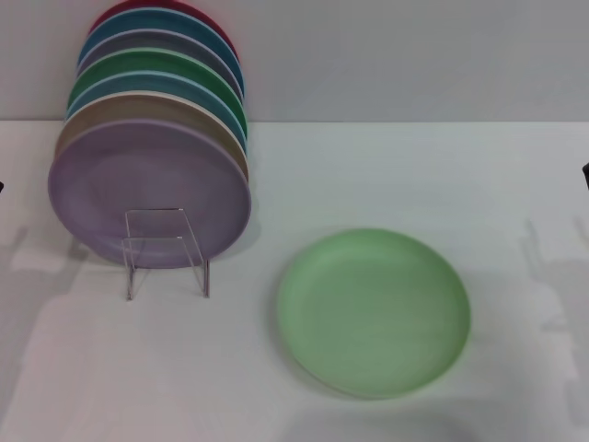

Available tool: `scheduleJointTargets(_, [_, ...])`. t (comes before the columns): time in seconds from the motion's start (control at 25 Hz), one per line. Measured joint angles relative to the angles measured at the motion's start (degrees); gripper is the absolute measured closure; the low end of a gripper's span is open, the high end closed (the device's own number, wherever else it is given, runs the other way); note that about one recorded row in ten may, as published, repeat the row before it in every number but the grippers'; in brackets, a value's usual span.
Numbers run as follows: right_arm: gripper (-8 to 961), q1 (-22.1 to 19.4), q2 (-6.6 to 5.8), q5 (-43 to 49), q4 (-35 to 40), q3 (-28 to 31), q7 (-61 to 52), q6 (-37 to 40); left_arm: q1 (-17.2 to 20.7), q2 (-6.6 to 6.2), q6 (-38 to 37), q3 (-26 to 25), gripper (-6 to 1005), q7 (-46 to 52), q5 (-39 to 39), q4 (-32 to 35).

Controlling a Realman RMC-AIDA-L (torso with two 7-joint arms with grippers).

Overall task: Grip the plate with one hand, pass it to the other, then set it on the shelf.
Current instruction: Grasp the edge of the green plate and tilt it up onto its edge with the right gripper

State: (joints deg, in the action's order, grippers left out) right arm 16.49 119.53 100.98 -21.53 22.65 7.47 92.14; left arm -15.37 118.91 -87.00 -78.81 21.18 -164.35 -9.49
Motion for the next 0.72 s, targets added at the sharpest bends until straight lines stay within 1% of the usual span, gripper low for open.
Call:
scheduleJointTargets(0.16, [289,-0.28,0.00,0.07,-0.24,-0.09,2.97,0.32,-0.01,0.00,-0.01,0.12,188,0.00,0.00,0.00])
scheduleJointTargets(0.2, [290,-0.36,0.00,0.09,-0.53,-0.17,4.92,0.51,-0.04,0.00,-0.01,0.13,188,0.00,0.00,0.00])
scheduleJointTargets(0.24, [290,-0.47,0.00,0.10,-1.85,-0.30,10.84,0.86,-0.08,0.00,-0.01,0.15,189,0.00,0.00,0.00])
scheduleJointTargets(0.28, [290,-0.47,0.00,0.10,-1.85,-0.30,10.84,0.86,-0.08,0.00,-0.01,0.15,189,0.00,0.00,0.00])
scheduleJointTargets(0.4, [290,-0.59,0.04,0.10,-3.55,-0.10,17.63,0.98,-0.09,0.00,-0.01,0.22,191,0.00,0.00,0.00])
scheduleJointTargets(0.56, [291,-0.59,-0.21,-0.24,-5.59,0.51,17.71,-0.45,-0.15,0.00,-0.01,0.24,193,0.00,0.00,0.00])
scheduleJointTargets(0.64, [291,-0.37,-0.68,-0.96,-9.28,1.59,17.76,-3.77,-0.18,0.00,-0.01,0.24,193,0.00,0.00,0.00])
scheduleJointTargets(0.68, [291,-0.37,-0.68,-0.96,-9.28,1.59,17.76,-3.77,-0.18,0.00,-0.01,0.24,194,0.00,0.00,0.00])
scheduleJointTargets(0.72, [291,-0.22,-0.99,-1.07,-11.21,2.20,18.80,-5.44,-0.19,0.00,-0.01,0.24,194,0.00,0.00,0.00])
